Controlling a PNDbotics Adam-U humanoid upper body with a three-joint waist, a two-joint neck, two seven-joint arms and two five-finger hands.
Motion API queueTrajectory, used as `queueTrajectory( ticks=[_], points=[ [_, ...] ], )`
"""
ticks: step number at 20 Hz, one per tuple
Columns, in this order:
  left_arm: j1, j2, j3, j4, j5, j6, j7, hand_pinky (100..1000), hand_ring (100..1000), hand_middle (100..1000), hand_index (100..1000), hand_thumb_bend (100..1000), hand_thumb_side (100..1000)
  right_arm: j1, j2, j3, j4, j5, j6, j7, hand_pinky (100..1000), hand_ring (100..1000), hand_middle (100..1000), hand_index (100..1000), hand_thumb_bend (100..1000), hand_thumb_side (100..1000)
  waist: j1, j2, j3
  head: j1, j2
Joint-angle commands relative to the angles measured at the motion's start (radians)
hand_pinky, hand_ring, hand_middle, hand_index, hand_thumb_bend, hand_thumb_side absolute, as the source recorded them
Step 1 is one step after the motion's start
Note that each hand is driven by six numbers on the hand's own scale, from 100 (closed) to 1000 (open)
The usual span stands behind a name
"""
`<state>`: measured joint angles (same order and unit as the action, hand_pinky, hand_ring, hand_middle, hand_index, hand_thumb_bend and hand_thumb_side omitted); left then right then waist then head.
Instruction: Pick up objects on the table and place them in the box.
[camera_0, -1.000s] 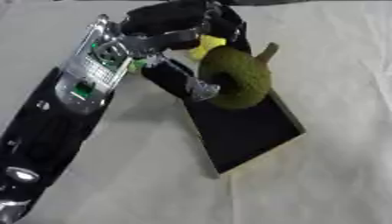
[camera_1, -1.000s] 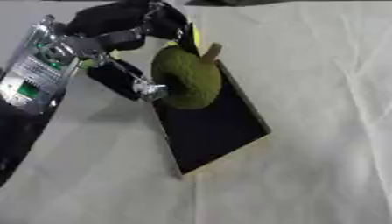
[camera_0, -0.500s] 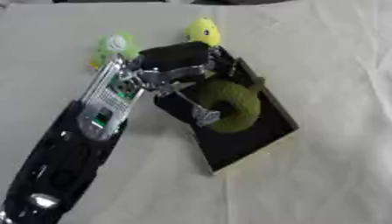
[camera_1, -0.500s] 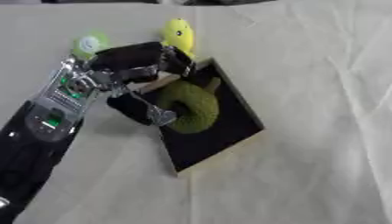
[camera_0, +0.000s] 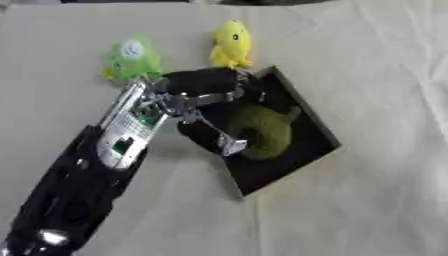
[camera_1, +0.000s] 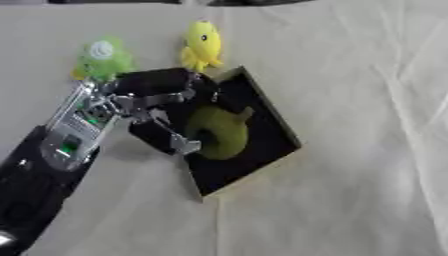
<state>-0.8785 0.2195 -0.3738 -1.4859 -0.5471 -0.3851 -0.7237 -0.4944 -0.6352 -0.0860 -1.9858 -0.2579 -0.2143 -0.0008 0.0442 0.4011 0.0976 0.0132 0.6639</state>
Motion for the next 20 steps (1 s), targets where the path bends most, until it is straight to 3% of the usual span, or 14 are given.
queueTrajectory(
  ticks=[1,2,3,5,7,11,16,18,19,20],
  points=[
    [-0.011,0.009,-0.003,-0.01,-0.017,-0.177,-0.176,962,861,806,911,100,286,-0.008,-0.027,-0.013,-0.014,0.0,0.0,-0.003,899,867,637,779,100,524,-0.004,-0.026,-0.002,0.004,0.003],
    [-0.011,0.01,-0.003,-0.009,-0.027,-0.192,-0.18,970,869,813,915,100,325,-0.007,-0.027,-0.013,-0.014,0.0,0.001,-0.003,899,867,637,779,100,524,-0.004,-0.026,-0.002,0.004,0.003],
    [-0.01,0.012,-0.003,-0.008,-0.039,-0.207,-0.182,995,889,828,926,100,465,-0.006,-0.027,-0.013,-0.014,0.0,0.001,-0.003,899,867,637,779,100,524,-0.003,-0.025,-0.002,0.004,0.003],
    [-0.008,0.015,0.0,-0.001,-0.064,-0.235,-0.183,1000,899,835,933,100,588,-0.006,-0.027,-0.014,-0.014,0.0,0.002,-0.003,899,867,637,779,100,524,-0.003,-0.025,-0.002,0.004,0.002],
    [-0.005,0.018,0.015,0.008,-0.083,-0.256,-0.183,1000,904,840,936,100,652,-0.005,-0.026,-0.014,-0.014,0.0,0.002,-0.003,899,867,636,779,100,524,-0.003,-0.025,-0.002,0.005,0.002],
    [0.002,0.026,0.057,-0.007,-0.072,-0.26,-0.183,1000,898,834,930,100,677,-0.004,-0.025,-0.016,-0.014,0.0,0.003,-0.004,899,867,636,779,100,524,-0.005,-0.025,0.0,0.004,-0.001],
    [0.008,0.043,0.09,-0.056,-0.014,-0.229,-0.183,990,881,811,918,100,572,-0.003,-0.025,-0.016,-0.014,0.0,0.004,-0.006,899,867,635,779,100,523,-0.008,-0.025,0.002,0.004,-0.004],
    [0.011,0.056,0.115,-0.088,0.015,-0.204,-0.183,981,874,805,917,100,440,-0.002,-0.025,-0.017,-0.014,0.0,0.004,-0.008,899,867,635,779,100,522,-0.009,-0.026,0.002,0.004,-0.005],
    [0.011,0.066,0.132,-0.107,0.029,-0.19,-0.181,972,869,799,912,100,298,-0.001,-0.025,-0.018,-0.014,0.001,0.004,-0.009,899,867,635,779,100,522,-0.01,-0.026,0.004,0.003,-0.007],
    [0.011,0.079,0.152,-0.129,0.044,-0.176,-0.173,967,866,797,909,100,264,0.0,-0.025,-0.019,-0.014,0.001,0.003,-0.01,899,867,635,779,100,522,-0.011,-0.026,0.005,0.002,-0.008]
  ],
)
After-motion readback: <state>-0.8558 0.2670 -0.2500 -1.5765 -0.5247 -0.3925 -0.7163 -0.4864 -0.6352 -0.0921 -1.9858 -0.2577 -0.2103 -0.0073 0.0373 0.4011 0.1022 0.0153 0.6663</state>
